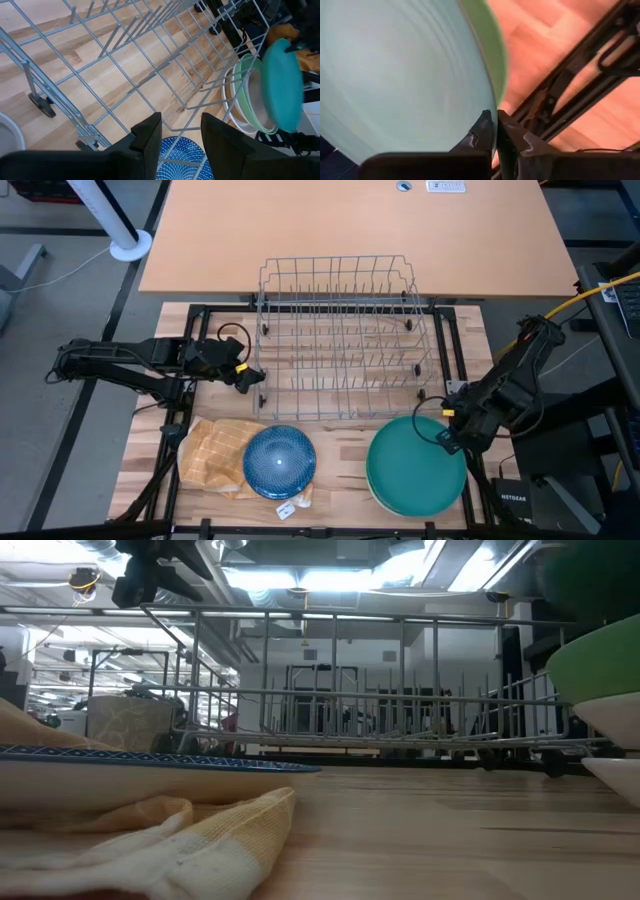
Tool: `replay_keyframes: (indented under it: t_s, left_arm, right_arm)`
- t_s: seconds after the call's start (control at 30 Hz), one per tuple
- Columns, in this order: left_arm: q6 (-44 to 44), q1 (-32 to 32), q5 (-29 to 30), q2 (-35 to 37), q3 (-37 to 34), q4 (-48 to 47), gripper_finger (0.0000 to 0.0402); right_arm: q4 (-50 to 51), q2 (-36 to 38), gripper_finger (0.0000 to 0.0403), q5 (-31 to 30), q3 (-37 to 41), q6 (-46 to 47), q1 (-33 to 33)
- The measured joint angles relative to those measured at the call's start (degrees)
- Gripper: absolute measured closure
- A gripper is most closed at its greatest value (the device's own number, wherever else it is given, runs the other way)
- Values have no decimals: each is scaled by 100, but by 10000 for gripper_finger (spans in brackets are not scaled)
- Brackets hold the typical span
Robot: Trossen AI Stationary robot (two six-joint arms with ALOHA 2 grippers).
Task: Sort dishes
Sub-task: Put the green plate in the dish rack
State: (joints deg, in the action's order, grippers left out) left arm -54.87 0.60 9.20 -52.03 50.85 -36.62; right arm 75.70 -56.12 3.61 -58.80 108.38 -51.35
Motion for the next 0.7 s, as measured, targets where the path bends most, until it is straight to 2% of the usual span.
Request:
replay_keyframes:
  t_s: [0.23,0.4,0.6,0.7]
  left_arm:
    - [2,0,67,0,0,0,273]
    - [2,2,95,0,0,0,273]
    - [2,0,217,0,0,0,273]
    - [34,0,225,0,0,3,273]
  right_arm:
    - [3,-78,391,-177,-808,-96,0]
    - [221,-222,394,-899,-1623,-103,0]
    - [1510,-562,394,-1932,-2880,9,10]
    - [1397,-581,394,-2517,-3234,-167,216]
